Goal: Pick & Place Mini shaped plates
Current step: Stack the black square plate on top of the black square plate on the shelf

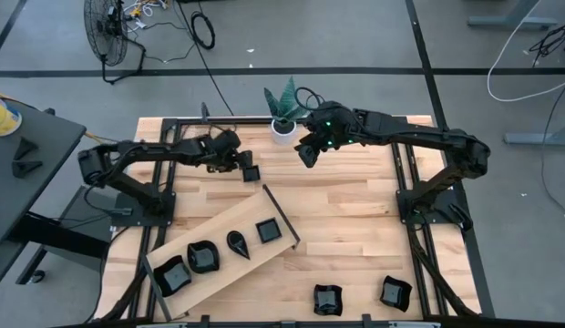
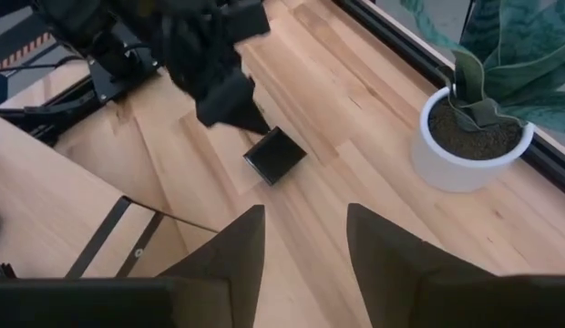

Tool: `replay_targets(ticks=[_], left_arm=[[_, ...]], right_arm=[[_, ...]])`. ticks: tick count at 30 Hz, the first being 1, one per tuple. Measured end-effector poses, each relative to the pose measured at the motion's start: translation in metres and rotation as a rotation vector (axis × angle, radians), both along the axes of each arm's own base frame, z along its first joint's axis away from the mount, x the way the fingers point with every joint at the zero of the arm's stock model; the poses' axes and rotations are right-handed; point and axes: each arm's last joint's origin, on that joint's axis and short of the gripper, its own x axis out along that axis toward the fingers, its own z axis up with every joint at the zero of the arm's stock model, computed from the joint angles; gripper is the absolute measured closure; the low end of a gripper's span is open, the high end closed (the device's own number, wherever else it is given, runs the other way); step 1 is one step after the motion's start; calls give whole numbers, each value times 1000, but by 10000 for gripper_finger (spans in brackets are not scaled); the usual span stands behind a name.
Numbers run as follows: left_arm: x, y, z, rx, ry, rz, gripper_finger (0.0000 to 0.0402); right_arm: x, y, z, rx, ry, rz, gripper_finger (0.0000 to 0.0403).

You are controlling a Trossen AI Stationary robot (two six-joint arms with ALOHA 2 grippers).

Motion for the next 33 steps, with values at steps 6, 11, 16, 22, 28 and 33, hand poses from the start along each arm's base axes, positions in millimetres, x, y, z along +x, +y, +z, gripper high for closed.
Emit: replay_targets(ticks=[6,11,16,22,28,33], left_arm=[[10,-8,-22,-75,51,-40,163],[17,-17,-32,-82,81,-48,163],[20,-20,-32,-53,72,-30,168],[22,-18,-34,-25,75,-11,209],[22,-18,-37,-24,90,-6,262],[21,-18,-38,-33,97,13,305]], right_arm=[[0,0,0,3,3,-2,243],[-1,0,-1,4,8,-2,243],[-1,0,-1,4,8,-2,243],[-1,0,-1,4,8,-2,243],[-1,0,-1,5,9,-2,243],[-1,0,-1,6,15,-2,243]])
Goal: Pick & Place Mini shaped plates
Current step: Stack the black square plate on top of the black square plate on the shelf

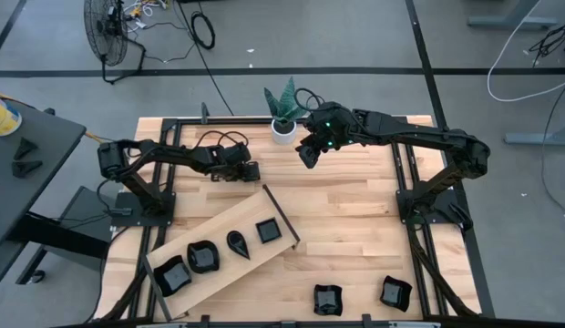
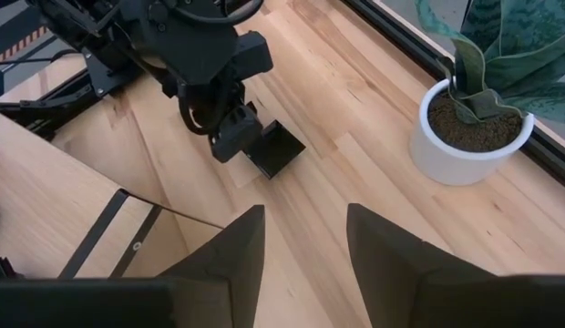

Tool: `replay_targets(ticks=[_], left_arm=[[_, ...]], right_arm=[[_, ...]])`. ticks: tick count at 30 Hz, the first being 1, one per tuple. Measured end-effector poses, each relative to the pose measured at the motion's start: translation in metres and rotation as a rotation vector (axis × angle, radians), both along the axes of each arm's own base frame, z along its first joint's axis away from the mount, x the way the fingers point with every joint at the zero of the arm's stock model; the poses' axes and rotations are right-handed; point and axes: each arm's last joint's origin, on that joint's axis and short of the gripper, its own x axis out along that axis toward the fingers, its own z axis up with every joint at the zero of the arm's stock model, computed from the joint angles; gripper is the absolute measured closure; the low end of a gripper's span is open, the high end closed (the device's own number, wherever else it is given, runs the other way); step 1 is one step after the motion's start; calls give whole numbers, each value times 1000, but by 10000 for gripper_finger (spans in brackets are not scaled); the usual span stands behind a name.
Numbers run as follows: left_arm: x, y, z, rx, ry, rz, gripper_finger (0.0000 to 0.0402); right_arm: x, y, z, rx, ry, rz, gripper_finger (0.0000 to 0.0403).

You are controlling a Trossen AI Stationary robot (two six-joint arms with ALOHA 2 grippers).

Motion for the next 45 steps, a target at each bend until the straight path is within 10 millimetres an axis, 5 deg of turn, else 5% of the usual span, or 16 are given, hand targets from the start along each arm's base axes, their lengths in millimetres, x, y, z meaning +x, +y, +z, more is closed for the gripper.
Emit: replay_targets(ticks=[12,24,37,45], left_arm=[[0,0,-1,9,9,10,391],[-1,-1,3,17,11,-105,397],[-36,5,67,140,-97,-198,400],[-55,-11,111,121,-353,-353,400]], right_arm=[[1,3,0,0,0,8,243],[3,12,-1,2,6,36,243],[5,22,-1,2,6,68,243],[5,25,-1,-3,21,86,243]])
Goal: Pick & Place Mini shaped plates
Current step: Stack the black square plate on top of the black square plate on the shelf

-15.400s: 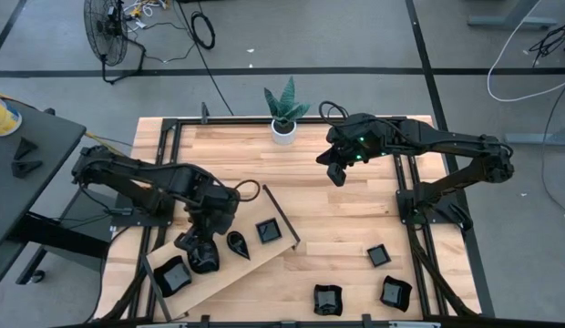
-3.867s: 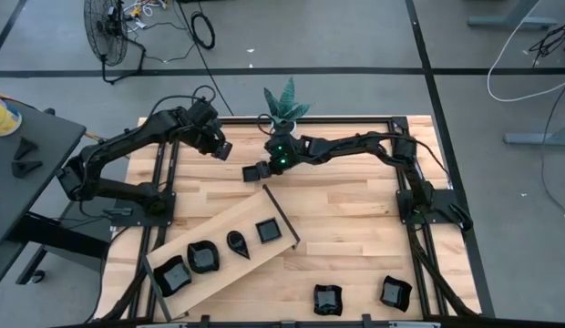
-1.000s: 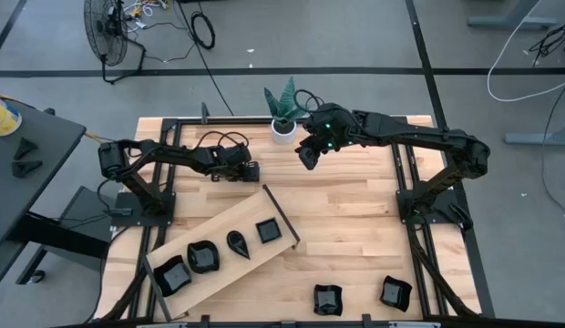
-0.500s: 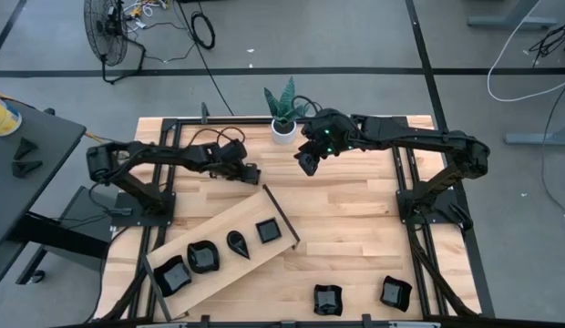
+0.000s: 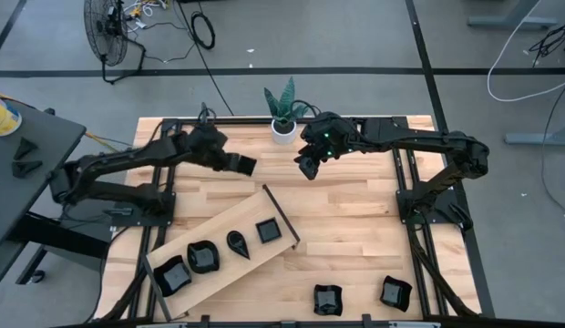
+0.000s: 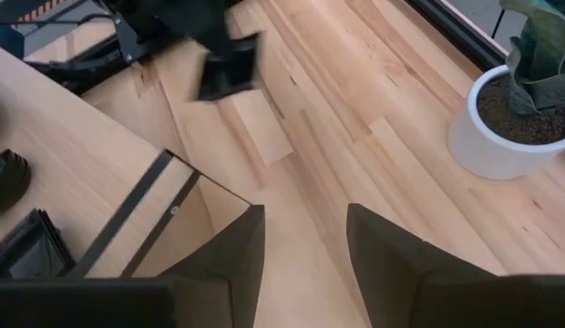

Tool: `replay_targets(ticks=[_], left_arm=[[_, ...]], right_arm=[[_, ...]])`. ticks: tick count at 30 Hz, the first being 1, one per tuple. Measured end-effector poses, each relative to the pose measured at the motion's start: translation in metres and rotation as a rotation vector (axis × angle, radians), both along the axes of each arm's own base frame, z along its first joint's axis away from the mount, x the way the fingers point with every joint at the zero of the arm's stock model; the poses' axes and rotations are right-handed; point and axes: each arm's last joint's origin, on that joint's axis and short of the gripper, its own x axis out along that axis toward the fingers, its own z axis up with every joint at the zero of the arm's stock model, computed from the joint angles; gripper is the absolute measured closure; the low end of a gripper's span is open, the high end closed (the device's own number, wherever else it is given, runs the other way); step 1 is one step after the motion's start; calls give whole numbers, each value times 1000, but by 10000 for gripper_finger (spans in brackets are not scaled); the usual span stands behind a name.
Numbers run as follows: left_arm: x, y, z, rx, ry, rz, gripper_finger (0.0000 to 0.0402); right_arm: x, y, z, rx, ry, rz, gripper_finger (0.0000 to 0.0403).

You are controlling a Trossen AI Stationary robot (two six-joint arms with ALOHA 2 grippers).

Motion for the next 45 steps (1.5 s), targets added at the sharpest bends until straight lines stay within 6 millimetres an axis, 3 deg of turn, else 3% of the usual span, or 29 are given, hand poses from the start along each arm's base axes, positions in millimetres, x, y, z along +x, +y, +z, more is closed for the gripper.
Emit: replay_targets(ticks=[9,15,19,24,35,45], left_arm=[[4,-35,25,-65,-184,-248,401],[15,-50,64,-15,-279,-353,401],[21,-59,90,12,-262,-427,401],[38,-74,103,31,-177,-541,401],[92,-99,92,11,-68,-731,400],[106,-109,60,-6,115,-743,399]], right_arm=[[-1,0,-1,1,15,2,243],[-1,0,-1,10,16,-1,243],[-2,1,-2,16,33,3,243],[-10,2,-2,-2,83,33,243],[-25,5,1,-31,165,73,243],[-25,5,1,-32,161,73,243]])
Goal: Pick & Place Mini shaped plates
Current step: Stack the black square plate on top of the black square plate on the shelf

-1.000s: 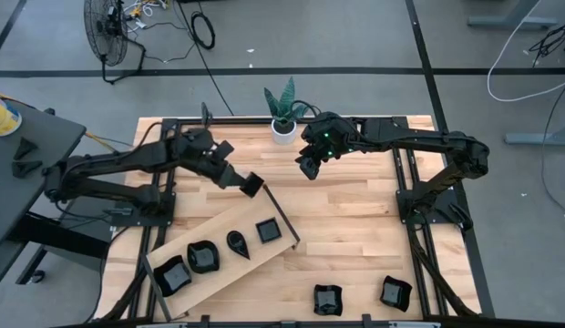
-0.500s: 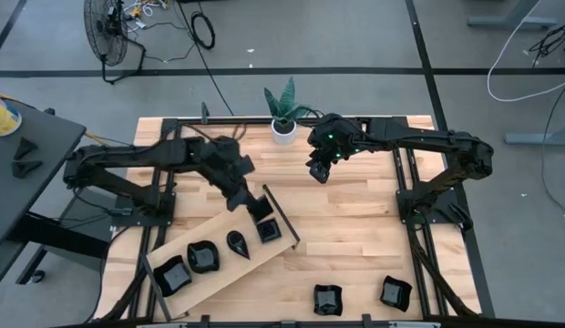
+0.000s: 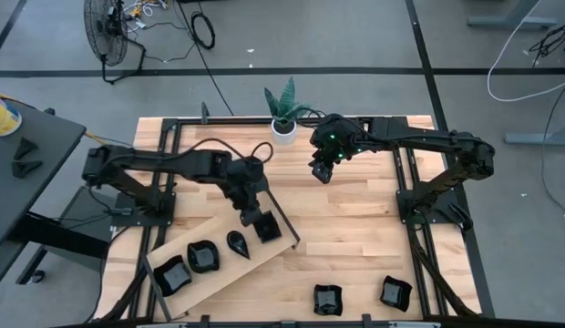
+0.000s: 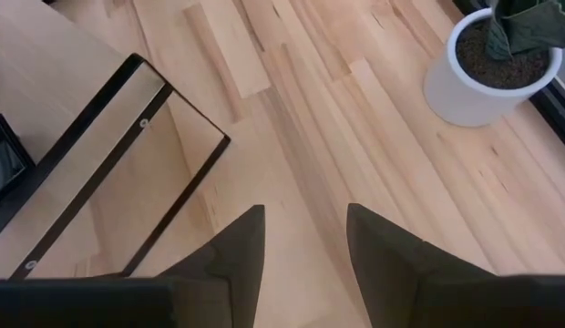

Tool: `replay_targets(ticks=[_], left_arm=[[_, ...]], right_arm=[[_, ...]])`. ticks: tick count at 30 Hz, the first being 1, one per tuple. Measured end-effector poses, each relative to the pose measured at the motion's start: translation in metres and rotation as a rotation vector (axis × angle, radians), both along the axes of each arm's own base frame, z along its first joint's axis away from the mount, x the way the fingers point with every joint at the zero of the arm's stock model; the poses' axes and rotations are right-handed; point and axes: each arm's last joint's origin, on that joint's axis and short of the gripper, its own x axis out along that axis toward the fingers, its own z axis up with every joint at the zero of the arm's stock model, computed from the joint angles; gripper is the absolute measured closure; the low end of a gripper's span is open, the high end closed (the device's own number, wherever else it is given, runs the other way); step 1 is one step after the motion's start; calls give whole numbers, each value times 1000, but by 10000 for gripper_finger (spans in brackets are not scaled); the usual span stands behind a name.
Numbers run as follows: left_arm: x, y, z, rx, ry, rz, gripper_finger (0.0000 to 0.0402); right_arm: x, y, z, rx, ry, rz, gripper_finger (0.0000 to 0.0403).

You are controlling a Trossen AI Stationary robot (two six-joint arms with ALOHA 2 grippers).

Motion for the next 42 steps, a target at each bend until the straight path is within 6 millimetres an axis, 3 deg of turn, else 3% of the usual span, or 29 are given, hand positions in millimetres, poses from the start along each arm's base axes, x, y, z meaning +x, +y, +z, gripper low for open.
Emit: replay_targets(ticks=[14,24,30,35,42], left_arm=[[4,-6,-6,59,-1,-11,384],[4,-5,-4,55,-9,-6,266],[-6,3,11,23,-64,-1,215],[-13,8,16,106,-67,41,211],[-7,5,11,149,-77,49,246]], right_arm=[[0,0,0,16,-3,-22,243],[0,0,0,18,-3,-24,243],[-2,1,-2,24,26,-21,243],[-3,2,-3,27,43,-21,243],[-3,2,-3,37,40,-35,243]])
